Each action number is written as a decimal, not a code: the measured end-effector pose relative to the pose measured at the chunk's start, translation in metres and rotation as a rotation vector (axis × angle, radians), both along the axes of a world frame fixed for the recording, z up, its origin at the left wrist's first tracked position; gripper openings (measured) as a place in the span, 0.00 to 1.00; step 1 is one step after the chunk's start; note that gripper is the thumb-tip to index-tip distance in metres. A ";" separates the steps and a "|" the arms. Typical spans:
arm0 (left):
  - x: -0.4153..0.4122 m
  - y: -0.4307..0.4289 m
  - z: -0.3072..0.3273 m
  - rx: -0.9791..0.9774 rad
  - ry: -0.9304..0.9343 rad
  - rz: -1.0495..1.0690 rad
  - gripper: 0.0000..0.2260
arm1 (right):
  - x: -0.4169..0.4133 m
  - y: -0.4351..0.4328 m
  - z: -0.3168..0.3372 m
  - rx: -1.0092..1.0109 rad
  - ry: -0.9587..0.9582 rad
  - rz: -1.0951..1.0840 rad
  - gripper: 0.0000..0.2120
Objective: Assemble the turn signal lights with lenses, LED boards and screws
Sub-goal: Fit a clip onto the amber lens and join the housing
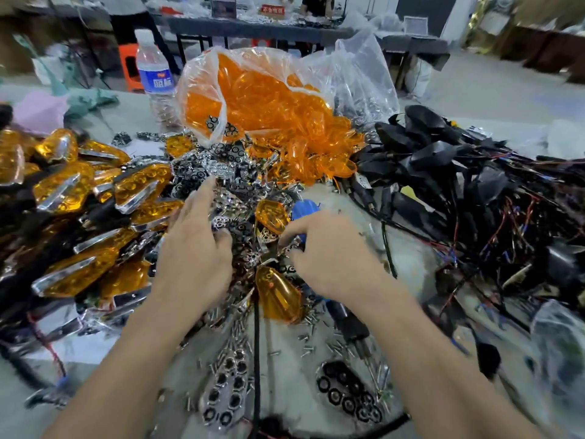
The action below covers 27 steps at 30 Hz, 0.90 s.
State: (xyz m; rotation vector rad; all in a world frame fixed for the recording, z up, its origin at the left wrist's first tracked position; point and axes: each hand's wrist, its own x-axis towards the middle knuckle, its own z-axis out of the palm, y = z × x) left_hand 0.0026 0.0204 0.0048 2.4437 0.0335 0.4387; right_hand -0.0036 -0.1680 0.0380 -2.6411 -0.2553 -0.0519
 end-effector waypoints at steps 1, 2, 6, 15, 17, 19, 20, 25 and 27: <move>0.001 0.005 0.001 -0.018 0.028 0.011 0.35 | 0.002 0.010 -0.003 -0.032 -0.005 0.043 0.14; 0.002 0.011 0.002 -0.030 0.066 0.017 0.33 | 0.003 0.018 -0.006 -0.067 -0.008 0.069 0.15; 0.004 0.021 0.004 0.081 0.209 0.022 0.13 | 0.010 0.026 -0.013 -0.222 -0.028 0.111 0.23; -0.007 -0.007 0.009 0.037 0.077 -0.230 0.22 | 0.030 -0.055 0.010 -0.033 0.019 -0.247 0.18; -0.004 -0.028 0.018 0.063 0.111 -0.362 0.26 | 0.037 -0.090 0.018 -0.186 0.008 -0.328 0.16; 0.003 -0.056 0.030 0.073 0.153 -0.471 0.28 | 0.045 -0.119 0.018 -0.261 0.011 -0.410 0.17; 0.007 -0.072 0.036 0.055 0.175 -0.501 0.28 | 0.049 -0.129 0.016 -0.262 0.031 -0.437 0.19; 0.030 -0.138 0.046 -0.110 0.232 -0.553 0.31 | 0.058 -0.147 -0.008 -0.280 0.057 -0.486 0.19; 0.036 -0.153 0.041 -0.120 0.243 -0.574 0.30 | 0.059 -0.146 -0.009 -0.265 0.029 -0.511 0.15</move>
